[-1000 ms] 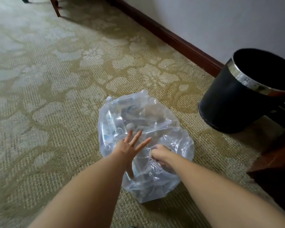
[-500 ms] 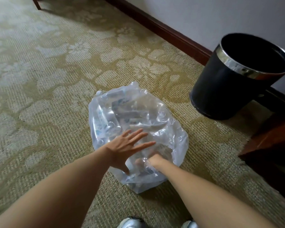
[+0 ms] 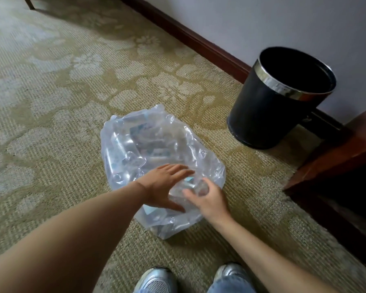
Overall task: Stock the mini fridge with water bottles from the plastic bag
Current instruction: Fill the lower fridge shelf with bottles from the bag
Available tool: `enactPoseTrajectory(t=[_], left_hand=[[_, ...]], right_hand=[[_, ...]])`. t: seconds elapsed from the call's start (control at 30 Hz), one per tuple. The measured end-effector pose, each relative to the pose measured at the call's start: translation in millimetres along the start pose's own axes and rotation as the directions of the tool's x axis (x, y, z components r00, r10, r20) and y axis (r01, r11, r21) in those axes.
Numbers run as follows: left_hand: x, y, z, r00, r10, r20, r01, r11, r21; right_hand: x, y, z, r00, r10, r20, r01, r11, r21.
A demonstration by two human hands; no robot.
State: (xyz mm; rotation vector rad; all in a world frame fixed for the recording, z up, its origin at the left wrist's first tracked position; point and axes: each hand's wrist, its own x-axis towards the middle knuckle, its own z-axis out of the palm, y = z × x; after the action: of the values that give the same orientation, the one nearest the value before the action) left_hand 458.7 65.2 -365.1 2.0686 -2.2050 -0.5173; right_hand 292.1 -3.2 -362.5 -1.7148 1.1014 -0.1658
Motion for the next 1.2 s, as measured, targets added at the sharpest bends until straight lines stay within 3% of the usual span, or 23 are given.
enactPoseTrajectory(t=[0.07, 0.17, 0.27, 0.4, 0.53, 0.7, 0.83, 0.97, 1.1, 1.2], left_hand=[[6, 3, -1, 0.997, -0.075, -0.032, 0.072, 0.994, -0.077], [18, 11, -2, 0.981, -0.180, -0.067, 0.169, 0.975, -0.144], [34, 21, -10, 0.979, -0.182, -0.088, 0.168, 0.974, -0.150], [51, 38, -33, 0.986, -0.150, -0.077, 0.148, 0.989, -0.032], [48, 54, -58, 0.978, -0.185, -0.100, 0.193, 0.978, 0.080], [30, 84, -97, 0.957, -0.222, -0.187, 0.241, 0.967, 0.084], [16, 121, -147, 0.913, -0.218, -0.345, 0.253, 0.966, 0.059], [-15, 163, -184, 0.755, -0.332, -0.565, 0.394, 0.919, -0.013], [-59, 206, -210, 0.573, -0.280, -0.770, 0.330, 0.939, -0.096], [-87, 237, -222, 0.509, -0.269, -0.818, 0.256, 0.954, -0.154]], right_hand=[[-6, 6, -12, 0.993, 0.040, -0.108, -0.015, 0.976, 0.217], [-6, 12, -35, 0.971, 0.088, -0.224, -0.001, 0.933, 0.360], [-5, 16, -49, 0.945, 0.117, -0.307, 0.024, 0.907, 0.421], [-8, 12, -64, 0.917, 0.176, -0.357, 0.024, 0.871, 0.491], [-23, -5, -75, 0.936, 0.100, -0.336, 0.081, 0.871, 0.485], [-55, -34, -96, 0.952, 0.056, -0.302, 0.111, 0.853, 0.510], [-89, -66, -130, 0.983, 0.029, -0.184, 0.085, 0.808, 0.583], [-132, -118, -171, 0.992, -0.119, 0.041, 0.075, 0.824, 0.562], [-181, -176, -211, 0.932, -0.122, 0.340, -0.080, 0.849, 0.522], [-217, -212, -223, 0.856, -0.078, 0.512, -0.131, 0.924, 0.360]])
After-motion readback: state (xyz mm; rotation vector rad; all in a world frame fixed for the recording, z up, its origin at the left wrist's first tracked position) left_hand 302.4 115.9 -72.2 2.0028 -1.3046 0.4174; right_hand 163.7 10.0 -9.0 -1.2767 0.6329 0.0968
